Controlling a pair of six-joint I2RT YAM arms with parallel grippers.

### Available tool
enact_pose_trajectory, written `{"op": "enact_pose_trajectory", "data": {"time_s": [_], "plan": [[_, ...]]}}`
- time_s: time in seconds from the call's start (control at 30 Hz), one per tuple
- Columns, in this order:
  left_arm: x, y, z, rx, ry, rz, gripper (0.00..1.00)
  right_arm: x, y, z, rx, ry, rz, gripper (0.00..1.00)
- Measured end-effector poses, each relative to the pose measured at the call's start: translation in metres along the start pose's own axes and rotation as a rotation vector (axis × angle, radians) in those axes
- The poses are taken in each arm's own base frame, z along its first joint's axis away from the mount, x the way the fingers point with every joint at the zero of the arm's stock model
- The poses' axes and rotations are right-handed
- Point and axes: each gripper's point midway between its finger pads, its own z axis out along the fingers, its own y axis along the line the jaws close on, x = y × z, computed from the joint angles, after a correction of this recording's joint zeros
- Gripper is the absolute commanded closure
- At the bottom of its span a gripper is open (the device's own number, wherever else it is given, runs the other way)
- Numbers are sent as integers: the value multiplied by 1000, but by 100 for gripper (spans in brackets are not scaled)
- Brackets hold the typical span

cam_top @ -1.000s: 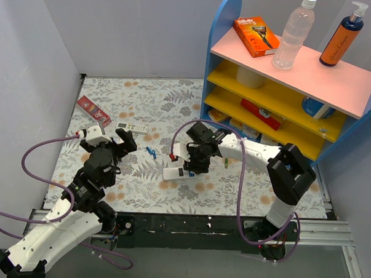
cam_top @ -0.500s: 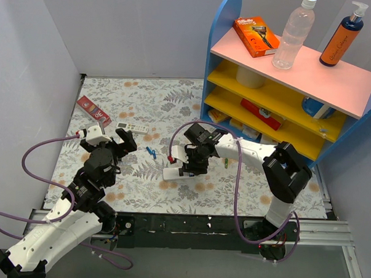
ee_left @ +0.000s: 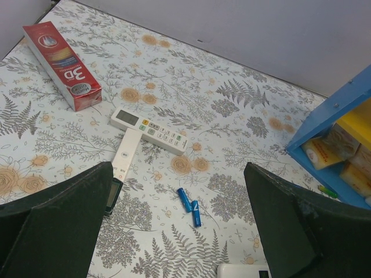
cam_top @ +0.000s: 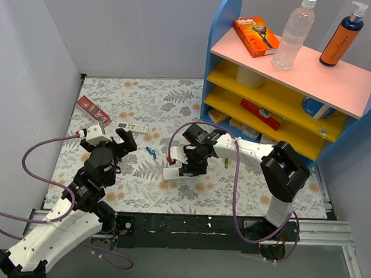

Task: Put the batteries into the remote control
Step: Load the battery cover into the remote control.

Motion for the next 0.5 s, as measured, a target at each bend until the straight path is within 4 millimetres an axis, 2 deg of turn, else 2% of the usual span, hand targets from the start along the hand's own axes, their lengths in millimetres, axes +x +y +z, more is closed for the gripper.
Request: {"op": "enact_pose_trajectory", "data": {"time_s": [0.5], "plan": [[1, 0, 0, 4, 4, 1, 2, 1, 0, 3, 2, 23, -21, 67]]}}
